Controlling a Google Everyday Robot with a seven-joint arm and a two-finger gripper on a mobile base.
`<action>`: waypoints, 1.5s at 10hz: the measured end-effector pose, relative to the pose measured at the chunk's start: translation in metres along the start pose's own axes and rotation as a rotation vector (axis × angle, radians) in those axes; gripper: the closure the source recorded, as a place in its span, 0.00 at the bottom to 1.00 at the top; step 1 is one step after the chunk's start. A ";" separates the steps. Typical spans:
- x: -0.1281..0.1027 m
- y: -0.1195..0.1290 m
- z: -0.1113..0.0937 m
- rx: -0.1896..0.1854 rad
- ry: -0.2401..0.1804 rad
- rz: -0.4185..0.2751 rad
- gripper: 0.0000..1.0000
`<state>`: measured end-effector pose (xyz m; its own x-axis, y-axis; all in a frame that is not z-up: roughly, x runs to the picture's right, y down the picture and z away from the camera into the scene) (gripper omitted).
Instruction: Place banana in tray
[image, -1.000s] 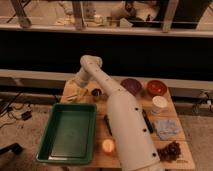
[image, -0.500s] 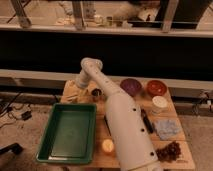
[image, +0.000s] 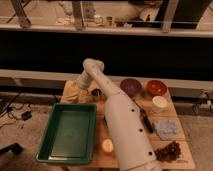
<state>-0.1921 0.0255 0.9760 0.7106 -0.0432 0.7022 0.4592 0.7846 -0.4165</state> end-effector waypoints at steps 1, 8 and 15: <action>0.001 0.000 0.000 0.001 -0.002 0.003 0.22; 0.006 0.005 -0.002 0.010 -0.013 0.022 0.90; -0.016 -0.005 -0.054 0.118 -0.001 -0.005 0.97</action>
<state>-0.1769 -0.0113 0.9357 0.7083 -0.0465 0.7044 0.3963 0.8520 -0.3422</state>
